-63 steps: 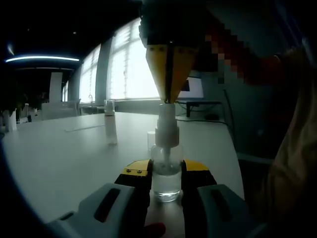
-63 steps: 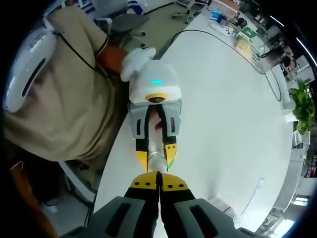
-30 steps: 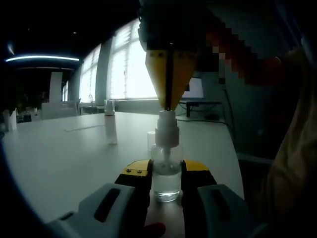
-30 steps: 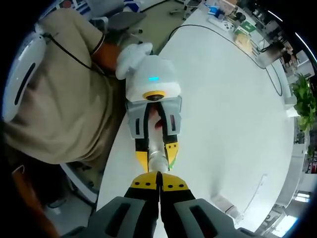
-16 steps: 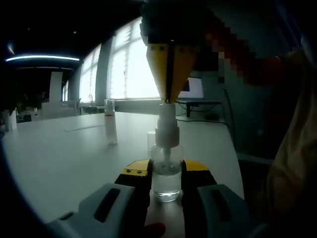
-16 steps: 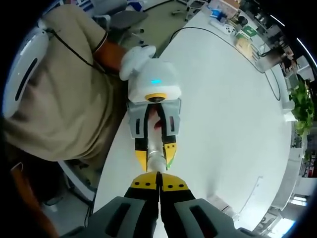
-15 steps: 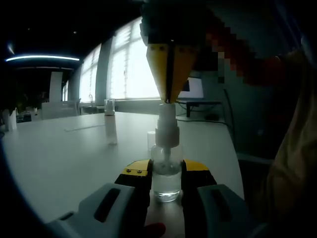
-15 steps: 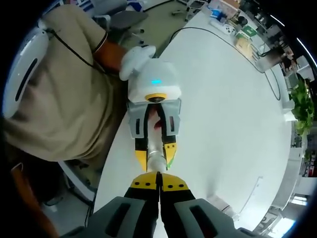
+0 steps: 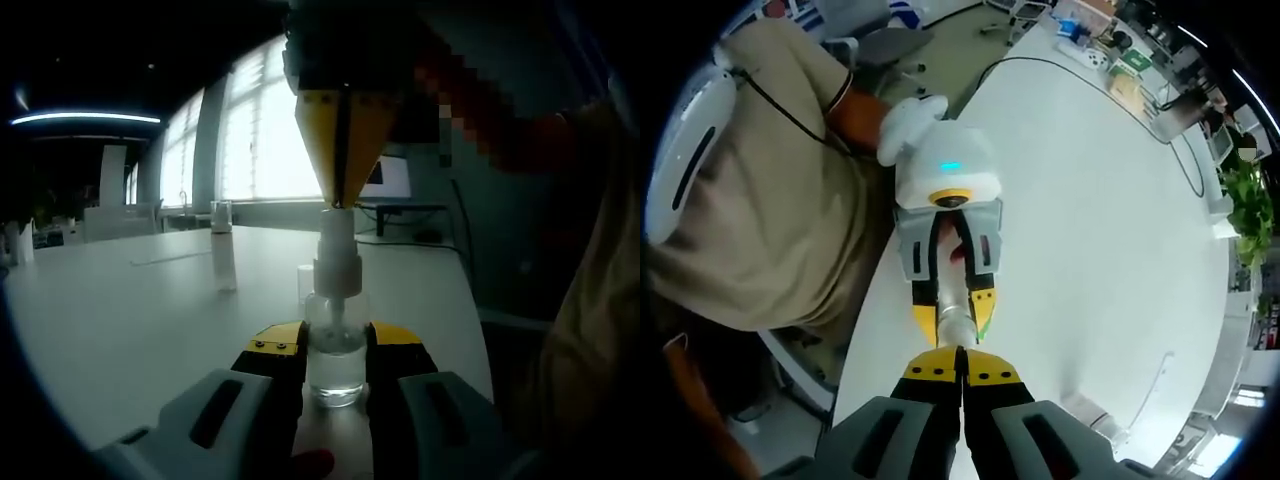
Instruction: Clamp pump bottle remove cover press pump head put on cover
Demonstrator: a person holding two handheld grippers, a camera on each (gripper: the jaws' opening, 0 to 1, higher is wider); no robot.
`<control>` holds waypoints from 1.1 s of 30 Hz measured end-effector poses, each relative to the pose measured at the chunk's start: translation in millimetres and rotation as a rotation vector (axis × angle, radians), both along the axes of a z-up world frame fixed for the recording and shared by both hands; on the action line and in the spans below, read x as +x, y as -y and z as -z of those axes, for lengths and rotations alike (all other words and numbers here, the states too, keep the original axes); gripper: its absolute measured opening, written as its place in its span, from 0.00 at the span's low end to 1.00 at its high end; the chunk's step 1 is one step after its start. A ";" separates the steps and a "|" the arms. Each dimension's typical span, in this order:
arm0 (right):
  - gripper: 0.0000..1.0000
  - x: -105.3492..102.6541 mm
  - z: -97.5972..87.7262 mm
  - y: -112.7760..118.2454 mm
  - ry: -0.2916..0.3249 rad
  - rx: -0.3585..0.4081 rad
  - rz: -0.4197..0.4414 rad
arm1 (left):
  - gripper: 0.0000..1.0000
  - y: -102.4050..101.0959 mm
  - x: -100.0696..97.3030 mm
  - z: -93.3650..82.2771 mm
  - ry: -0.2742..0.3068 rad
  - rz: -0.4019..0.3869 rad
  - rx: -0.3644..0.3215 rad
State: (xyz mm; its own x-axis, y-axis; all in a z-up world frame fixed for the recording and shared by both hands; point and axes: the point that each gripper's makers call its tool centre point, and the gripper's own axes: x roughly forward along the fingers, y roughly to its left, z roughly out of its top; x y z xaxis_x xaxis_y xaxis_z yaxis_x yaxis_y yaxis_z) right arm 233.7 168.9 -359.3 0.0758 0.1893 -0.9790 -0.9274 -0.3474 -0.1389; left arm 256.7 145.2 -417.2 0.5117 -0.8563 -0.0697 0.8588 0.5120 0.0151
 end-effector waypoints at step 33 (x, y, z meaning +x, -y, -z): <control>0.00 -1.5 5.8 -0.8 0.008 -0.029 0.000 | 0.14 0.7 -1.3 0.1 0.002 -0.001 0.002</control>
State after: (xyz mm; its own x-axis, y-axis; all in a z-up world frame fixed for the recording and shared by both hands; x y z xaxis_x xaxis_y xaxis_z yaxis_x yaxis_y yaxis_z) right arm 232.1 169.8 -365.1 0.0834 0.1605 -0.9835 -0.9263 -0.3514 -0.1359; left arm 255.4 144.6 -417.3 0.5126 -0.8558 -0.0699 0.8584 0.5127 0.0176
